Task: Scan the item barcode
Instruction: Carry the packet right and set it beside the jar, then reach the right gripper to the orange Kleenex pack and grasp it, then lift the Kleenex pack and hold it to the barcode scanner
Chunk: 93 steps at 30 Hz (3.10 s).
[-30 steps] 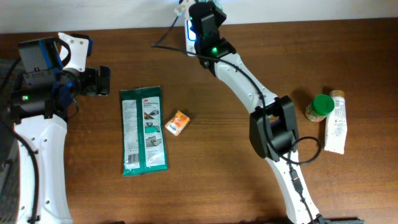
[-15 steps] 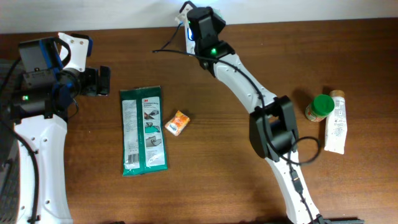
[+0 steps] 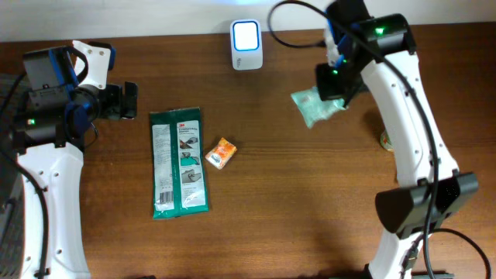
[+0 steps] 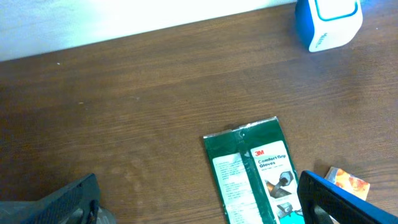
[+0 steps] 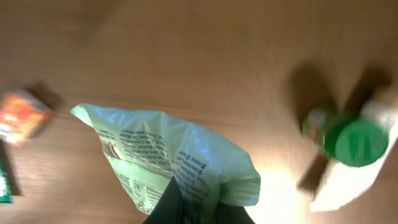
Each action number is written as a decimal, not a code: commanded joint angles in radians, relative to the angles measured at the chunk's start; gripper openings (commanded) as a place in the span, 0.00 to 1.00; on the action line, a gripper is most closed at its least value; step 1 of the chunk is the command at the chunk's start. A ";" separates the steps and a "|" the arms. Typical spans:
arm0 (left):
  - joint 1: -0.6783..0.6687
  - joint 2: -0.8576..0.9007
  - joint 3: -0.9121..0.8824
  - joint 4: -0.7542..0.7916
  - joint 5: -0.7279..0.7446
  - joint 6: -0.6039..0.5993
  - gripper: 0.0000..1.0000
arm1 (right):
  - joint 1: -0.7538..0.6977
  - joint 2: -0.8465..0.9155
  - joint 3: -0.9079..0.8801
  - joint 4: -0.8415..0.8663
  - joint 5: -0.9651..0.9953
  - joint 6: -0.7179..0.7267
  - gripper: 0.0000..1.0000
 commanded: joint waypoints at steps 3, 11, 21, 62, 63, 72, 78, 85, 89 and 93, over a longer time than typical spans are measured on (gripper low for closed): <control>0.004 -0.009 0.012 0.002 0.011 0.012 0.99 | -0.232 0.020 -0.348 0.141 -0.002 0.105 0.04; 0.003 -0.009 0.012 0.002 0.011 0.012 0.99 | -0.431 0.020 -0.494 0.260 -0.047 0.103 0.26; 0.003 -0.009 0.012 0.002 0.011 0.012 0.99 | -0.154 -0.011 -0.246 0.145 -0.142 -0.085 0.55; 0.003 -0.009 0.012 0.002 0.011 0.012 0.99 | 0.283 0.323 -0.269 0.274 -0.481 -0.265 0.38; 0.003 -0.009 0.012 0.002 0.011 0.012 0.99 | 0.289 0.323 -0.270 0.280 -0.500 -0.274 0.37; 0.004 -0.009 0.012 0.002 0.011 0.012 0.99 | 0.300 0.323 -0.417 0.407 -0.507 -0.254 0.24; 0.004 -0.009 0.012 0.002 0.011 0.012 0.99 | 0.261 0.305 -0.385 0.351 -0.610 -0.267 0.04; 0.004 -0.009 0.012 0.002 0.011 0.012 0.99 | 0.190 0.243 -0.198 0.026 -1.085 -0.515 0.04; 0.004 -0.009 0.012 0.002 0.011 0.012 0.99 | 0.163 0.243 -0.146 -0.114 -1.229 -0.541 0.04; 0.003 -0.009 0.012 0.002 0.011 0.012 0.99 | 0.123 0.239 -0.140 -0.143 -1.477 -0.546 0.04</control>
